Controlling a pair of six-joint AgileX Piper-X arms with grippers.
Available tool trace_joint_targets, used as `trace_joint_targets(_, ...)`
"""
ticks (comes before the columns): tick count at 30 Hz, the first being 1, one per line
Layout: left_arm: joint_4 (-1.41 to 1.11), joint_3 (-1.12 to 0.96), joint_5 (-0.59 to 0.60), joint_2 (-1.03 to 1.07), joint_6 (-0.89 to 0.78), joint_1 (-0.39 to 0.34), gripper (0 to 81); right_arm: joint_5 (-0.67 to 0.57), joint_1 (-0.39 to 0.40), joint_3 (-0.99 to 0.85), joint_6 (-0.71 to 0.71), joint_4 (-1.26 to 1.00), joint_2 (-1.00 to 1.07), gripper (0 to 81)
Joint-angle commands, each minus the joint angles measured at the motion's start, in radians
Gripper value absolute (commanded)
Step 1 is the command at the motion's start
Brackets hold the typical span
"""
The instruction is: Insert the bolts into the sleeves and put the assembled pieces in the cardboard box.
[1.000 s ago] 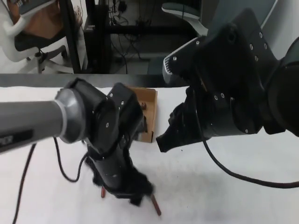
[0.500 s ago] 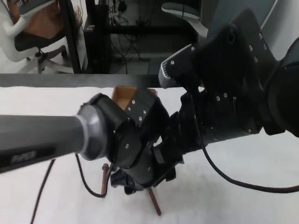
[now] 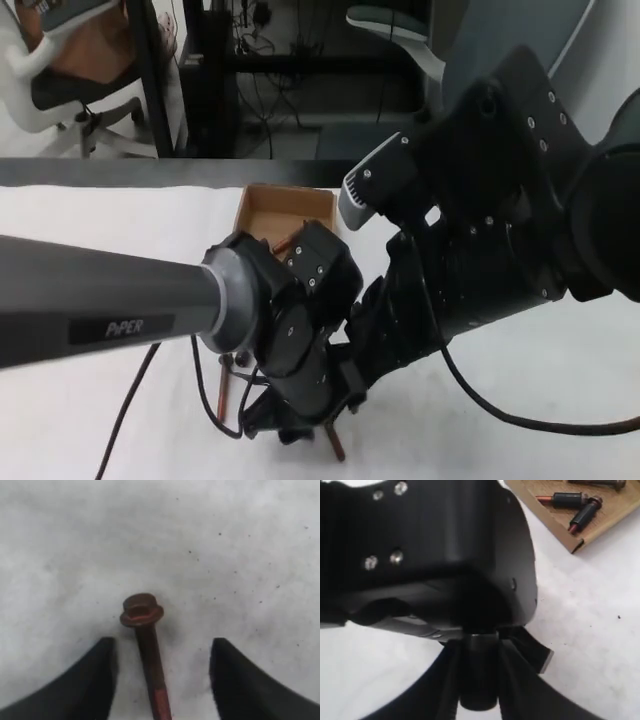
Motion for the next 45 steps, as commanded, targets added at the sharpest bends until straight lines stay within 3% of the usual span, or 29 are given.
trace_joint_targets(1, -0.019, 0.011, 0.002, 0.059, -0.017, -0.014, 26.0, -0.061, 0.002, -0.021, -0.012, -0.087, -0.037, 0.6)
trace_joint_targets(4, -0.016, 0.011, 0.002, 0.067, -0.017, -0.014, 3.4, -0.084, 0.002, -0.021, -0.035, -0.136, -0.090, 0.6)
trace_joint_targets(5, -0.017, 0.011, 0.002, 0.070, -0.017, -0.014, 1.7, -0.095, 0.002, -0.021, -0.050, -0.176, -0.115, 0.6)
trace_joint_targets(9, -0.025, 0.011, 0.002, 0.070, -0.019, -0.014, 1.7, -0.088, 0.000, -0.021, -0.052, -0.266, -0.198, 0.6)
trace_joint_targets(15, -0.120, 0.011, 0.016, -0.010, 0.136, -0.017, 1.7, -0.019, -0.041, -0.019, -0.051, -0.146, -0.273, 0.6)
trace_joint_targets(18, -0.123, 0.011, -0.073, -0.097, 0.240, -0.017, 1.7, 0.035, -0.057, 0.006, -0.122, -0.166, -0.344, 0.6)
trace_joint_targets(25, -0.133, 0.118, -0.357, -0.436, 0.480, -0.045, 1.7, 0.085, -0.054, 0.163, -0.121, -0.204, -0.570, 0.6)
trace_joint_targets(27, -0.188, 0.185, -0.386, -0.560, 0.539, -0.059, 1.7, 0.081, -0.048, 0.234, -0.104, -0.207, -0.637, 0.6)
trace_joint_targets(33, -0.485, 0.384, -0.325, -1.030, 0.786, -0.150, 1.7, 0.085, -0.012, 0.447, 0.050, -0.280, -0.827, 0.6)
trace_joint_targets(37, -0.541, 0.460, -0.325, -1.235, 0.932, -0.178, 1.7, 0.024, 0.013, 0.539, 0.071, -0.414, -0.897, 0.6)
trace_joint_targets(40, -0.566, 0.504, -0.260, -1.267, 1.007, -0.177, 1.7, -0.055, 0.034, 0.602, 0.071, -0.502, -0.878, 0.6)
trace_joint_targets(43, -0.596, 0.537, -0.110, -1.229, 1.004, -0.177, 1.7, -0.062, 0.067, 0.667, 0.071, -0.583, -0.817, 0.6)
trace_joint_targets(45, -0.674, 0.551, -0.089, -1.176, 1.002, -0.185, 1.7, -0.053, 0.087, 0.697, 0.073, -0.654, -0.756, 0.6)
